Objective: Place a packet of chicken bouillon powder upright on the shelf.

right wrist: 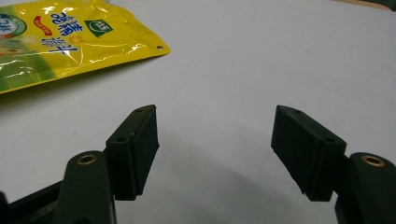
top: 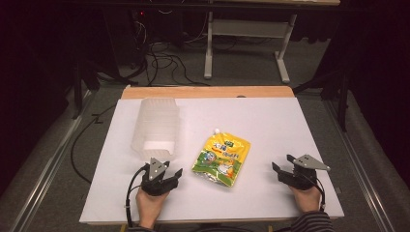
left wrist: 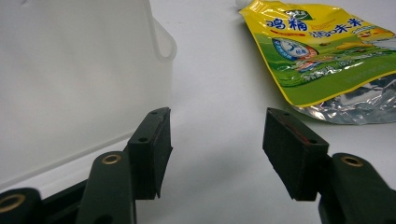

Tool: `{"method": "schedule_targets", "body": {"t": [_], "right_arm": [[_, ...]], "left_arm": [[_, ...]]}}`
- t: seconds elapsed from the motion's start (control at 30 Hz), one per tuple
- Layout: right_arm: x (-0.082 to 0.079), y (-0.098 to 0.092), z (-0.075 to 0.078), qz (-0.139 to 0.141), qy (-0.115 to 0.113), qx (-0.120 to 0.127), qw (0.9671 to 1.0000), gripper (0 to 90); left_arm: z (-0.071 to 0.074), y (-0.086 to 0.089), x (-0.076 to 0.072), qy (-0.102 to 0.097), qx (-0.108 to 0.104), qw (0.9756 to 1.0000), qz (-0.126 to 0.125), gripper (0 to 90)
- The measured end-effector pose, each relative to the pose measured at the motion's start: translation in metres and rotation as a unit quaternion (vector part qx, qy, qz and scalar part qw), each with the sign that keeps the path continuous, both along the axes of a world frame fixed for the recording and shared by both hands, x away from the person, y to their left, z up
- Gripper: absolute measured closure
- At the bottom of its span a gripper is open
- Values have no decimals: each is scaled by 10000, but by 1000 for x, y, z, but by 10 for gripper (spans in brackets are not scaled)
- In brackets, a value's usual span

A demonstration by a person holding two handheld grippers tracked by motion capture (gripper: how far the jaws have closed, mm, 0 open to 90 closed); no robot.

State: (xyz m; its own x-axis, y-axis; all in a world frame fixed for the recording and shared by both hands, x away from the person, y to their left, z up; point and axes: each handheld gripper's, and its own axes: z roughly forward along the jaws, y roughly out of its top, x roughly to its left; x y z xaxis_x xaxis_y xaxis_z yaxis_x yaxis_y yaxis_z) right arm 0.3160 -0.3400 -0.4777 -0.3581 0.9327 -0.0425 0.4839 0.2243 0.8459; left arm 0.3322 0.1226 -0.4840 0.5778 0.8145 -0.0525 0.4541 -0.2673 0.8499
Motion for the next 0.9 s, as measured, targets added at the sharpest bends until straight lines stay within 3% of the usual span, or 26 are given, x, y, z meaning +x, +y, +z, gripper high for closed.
{"method": "schedule_targets", "body": {"t": [0.4, 0.63, 0.9], "right_arm": [[0, 1, 0, -30, -37, -82, 10000, 324], [-1, 1, 0, -6, -68, -130, 9999, 322], [-3, 0, 0, -43, -150, -34, 9999, 321]], "left_arm": [[0, -2, 2, 80, 63, 9999, -123, 433], [0, -4, 1, 18, 134, 9997, -182, 444], [2, -5, -1, 76, 147, 9993, -337, 425]]}}
